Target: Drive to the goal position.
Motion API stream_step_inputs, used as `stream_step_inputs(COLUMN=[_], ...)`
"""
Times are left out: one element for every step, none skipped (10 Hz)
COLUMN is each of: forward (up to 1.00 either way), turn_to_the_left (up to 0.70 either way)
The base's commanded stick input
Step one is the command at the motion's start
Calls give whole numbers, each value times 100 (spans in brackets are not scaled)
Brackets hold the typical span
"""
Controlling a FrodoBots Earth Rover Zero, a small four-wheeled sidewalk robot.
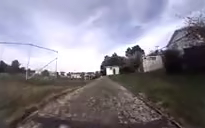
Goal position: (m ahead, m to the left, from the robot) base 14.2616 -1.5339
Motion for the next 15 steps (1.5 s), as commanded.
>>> stream_step_inputs(forward=[85,85,85,85,85,85,85,85,85,85,85,85,85,85,85], turn_to_the_left=[0,0,0,0,0,0,0,0,0,0,0,0,0,0,0])
